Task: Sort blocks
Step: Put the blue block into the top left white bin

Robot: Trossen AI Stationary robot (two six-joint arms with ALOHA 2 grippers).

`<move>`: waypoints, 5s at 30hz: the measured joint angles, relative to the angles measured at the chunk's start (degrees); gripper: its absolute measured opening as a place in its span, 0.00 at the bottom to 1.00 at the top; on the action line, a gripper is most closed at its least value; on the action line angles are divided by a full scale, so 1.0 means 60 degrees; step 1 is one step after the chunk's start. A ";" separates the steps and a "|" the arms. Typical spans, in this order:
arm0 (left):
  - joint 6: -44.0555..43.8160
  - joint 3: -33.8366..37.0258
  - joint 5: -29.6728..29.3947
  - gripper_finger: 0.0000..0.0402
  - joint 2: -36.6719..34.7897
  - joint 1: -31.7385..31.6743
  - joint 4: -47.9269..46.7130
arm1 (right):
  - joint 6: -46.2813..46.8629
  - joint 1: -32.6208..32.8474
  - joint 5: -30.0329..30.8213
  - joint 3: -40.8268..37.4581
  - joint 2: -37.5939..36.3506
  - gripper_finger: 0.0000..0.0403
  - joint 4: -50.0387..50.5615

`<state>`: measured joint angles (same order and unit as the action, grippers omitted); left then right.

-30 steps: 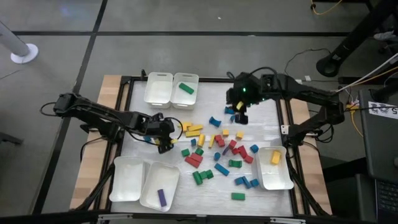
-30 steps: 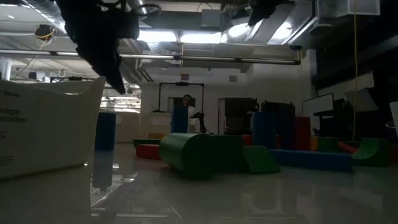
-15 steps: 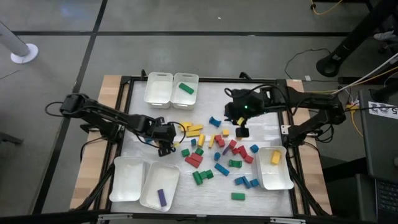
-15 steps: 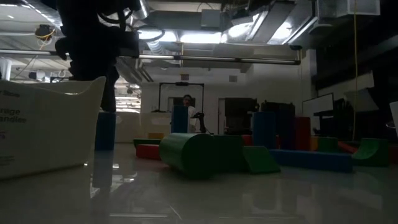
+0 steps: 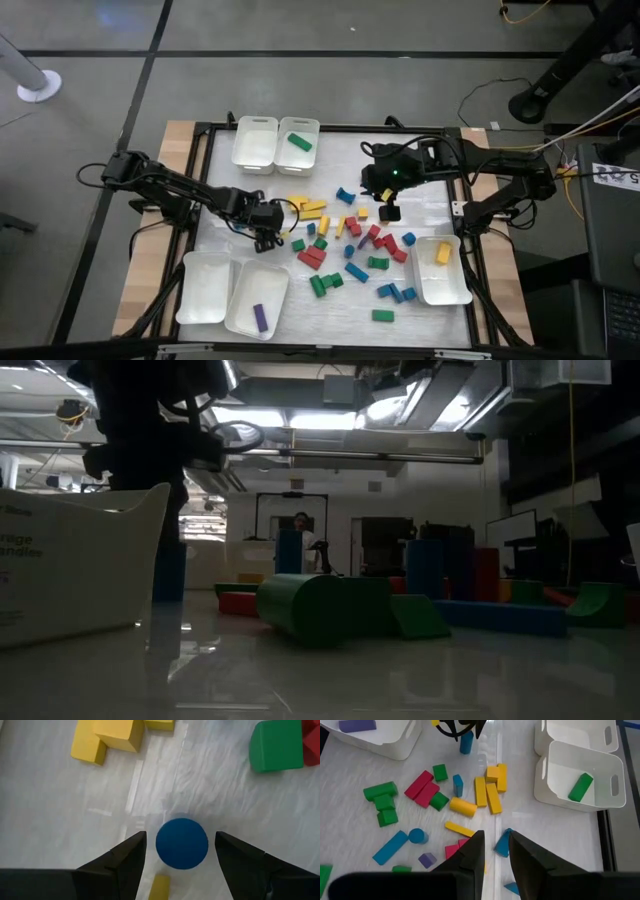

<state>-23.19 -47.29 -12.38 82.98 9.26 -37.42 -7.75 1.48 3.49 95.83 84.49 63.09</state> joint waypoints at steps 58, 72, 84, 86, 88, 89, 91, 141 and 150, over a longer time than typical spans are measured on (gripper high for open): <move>0.2670 -0.2651 -0.3144 0.29 -0.2370 -0.5943 -0.3170 | 0.0040 0.0011 -0.1948 -0.6286 0.0011 0.22 -0.8283; 0.3107 -0.2649 -0.3113 0.29 -0.0418 -0.7416 -0.2601 | 0.0573 0.0473 -0.2742 -0.6284 -0.0968 0.22 -0.7139; 0.3675 -0.2647 -0.3118 0.51 0.1042 -0.7749 -0.2601 | 0.0495 0.0869 -0.0838 -0.6280 -0.0696 0.22 -0.7861; 0.3679 -0.2644 -0.3118 0.53 0.1086 -0.7748 -0.2646 | 0.0417 0.0872 -0.0836 -0.6277 -0.0536 0.22 -0.8123; 0.3723 -0.2644 -0.3118 0.53 0.1082 -0.7748 -0.2654 | 0.0223 0.0878 -0.0885 -0.6278 -0.0300 0.22 -0.8601; 0.3697 -0.2646 -0.3118 0.53 0.1074 -0.7735 -0.2670 | 0.0158 0.0880 -0.0944 -0.6277 -0.0165 0.22 -0.8773; 0.3651 -0.2717 -0.3118 0.53 0.0999 -0.7723 -0.2721 | 0.0065 0.0882 -0.1043 -0.6280 0.0146 0.22 -0.9245; -0.0427 -0.3095 -0.0034 0.52 -0.1566 -0.0243 -0.1783 | -0.1335 0.0665 -0.0384 -0.6269 0.3236 0.54 -1.2874; -0.0582 -0.3095 -0.0036 0.52 -0.1563 0.0376 -0.1573 | -0.1209 0.0131 -0.1144 -0.6273 0.3570 0.54 -1.2826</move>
<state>-26.68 -65.87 -12.60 73.60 11.51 -46.85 -15.00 2.26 -3.37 58.19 105.91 -13.87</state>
